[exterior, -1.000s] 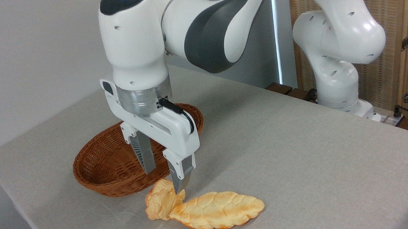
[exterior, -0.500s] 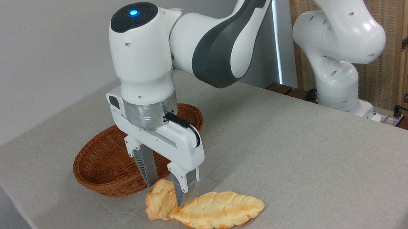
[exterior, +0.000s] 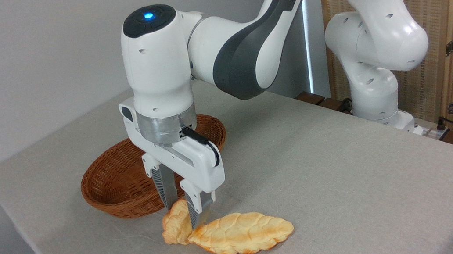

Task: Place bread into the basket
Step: 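Lower the gripper around the small pastry and close on it, then lift the small pastry and carry it over the wicker basket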

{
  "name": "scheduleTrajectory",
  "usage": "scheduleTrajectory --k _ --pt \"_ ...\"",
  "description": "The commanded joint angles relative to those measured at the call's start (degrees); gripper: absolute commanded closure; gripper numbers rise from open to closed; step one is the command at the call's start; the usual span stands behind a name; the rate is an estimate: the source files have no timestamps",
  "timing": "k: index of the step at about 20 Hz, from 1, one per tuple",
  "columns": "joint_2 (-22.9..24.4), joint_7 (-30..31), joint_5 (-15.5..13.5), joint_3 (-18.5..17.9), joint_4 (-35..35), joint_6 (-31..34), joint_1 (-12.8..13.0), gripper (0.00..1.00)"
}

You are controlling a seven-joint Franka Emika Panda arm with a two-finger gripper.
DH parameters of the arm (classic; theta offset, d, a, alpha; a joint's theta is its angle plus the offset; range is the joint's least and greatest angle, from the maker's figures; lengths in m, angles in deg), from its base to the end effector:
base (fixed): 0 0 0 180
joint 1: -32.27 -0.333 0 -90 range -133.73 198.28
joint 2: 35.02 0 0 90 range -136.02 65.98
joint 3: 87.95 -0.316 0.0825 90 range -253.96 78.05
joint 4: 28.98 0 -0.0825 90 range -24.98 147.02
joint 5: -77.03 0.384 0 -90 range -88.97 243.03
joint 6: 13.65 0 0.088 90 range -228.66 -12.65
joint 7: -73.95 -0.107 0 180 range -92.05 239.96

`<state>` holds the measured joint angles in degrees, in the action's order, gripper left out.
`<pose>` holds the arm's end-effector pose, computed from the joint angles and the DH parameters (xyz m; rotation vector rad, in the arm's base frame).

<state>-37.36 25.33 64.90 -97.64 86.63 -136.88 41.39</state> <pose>0.5711 -0.0038 0.4409 2.8125 -1.0764 0.2376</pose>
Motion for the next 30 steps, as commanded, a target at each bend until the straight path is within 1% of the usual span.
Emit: scheduleTrajectory --k 1,7,11,13,16,18,19,20,21,23,24,25,26,27,30 --pt "0.4 -1.7 -1.3 -0.5 0.7 -1.1 0.2 0.66" --pt "0.5 -1.8 -1.4 -0.4 0.6 -1.0 0.3 0.66" --pt "2.3 -1.7 -1.1 -0.2 -0.2 -0.6 0.4 0.66" --pt "2.7 -1.4 -1.1 -0.1 -2.2 0.1 0.4 0.66" --pt "3.0 -1.2 -1.1 0.3 -6.8 3.9 0.6 0.65" --pt "3.0 -0.3 -1.5 0.9 -10.3 8.3 1.0 0.64" --pt "3.1 0.7 -1.5 2.5 -11.9 10.5 1.0 0.63" --pt "3.0 2.1 -1.5 4.2 -13.5 12.3 1.0 0.57" --pt "3.0 4.6 -1.5 5.5 -14.5 13.7 1.0 0.57" --pt "3.0 9.6 -1.1 9.1 -14.9 14.4 1.0 0.56" --pt "3.0 12.1 -1.0 11.1 -14.9 14.4 1.0 0.48" --pt "3.0 14.5 -0.3 12.7 -14.8 14.5 1.0 0.38" --pt "3.0 17.1 1.7 14.3 -14.8 14.6 1.0 0.14" --pt "3.0 18.3 2.6 15.0 -14.8 14.8 1.0 0.00" --pt "3.0 18.4 2.7 15.2 -14.8 15.2 1.0 0.00"
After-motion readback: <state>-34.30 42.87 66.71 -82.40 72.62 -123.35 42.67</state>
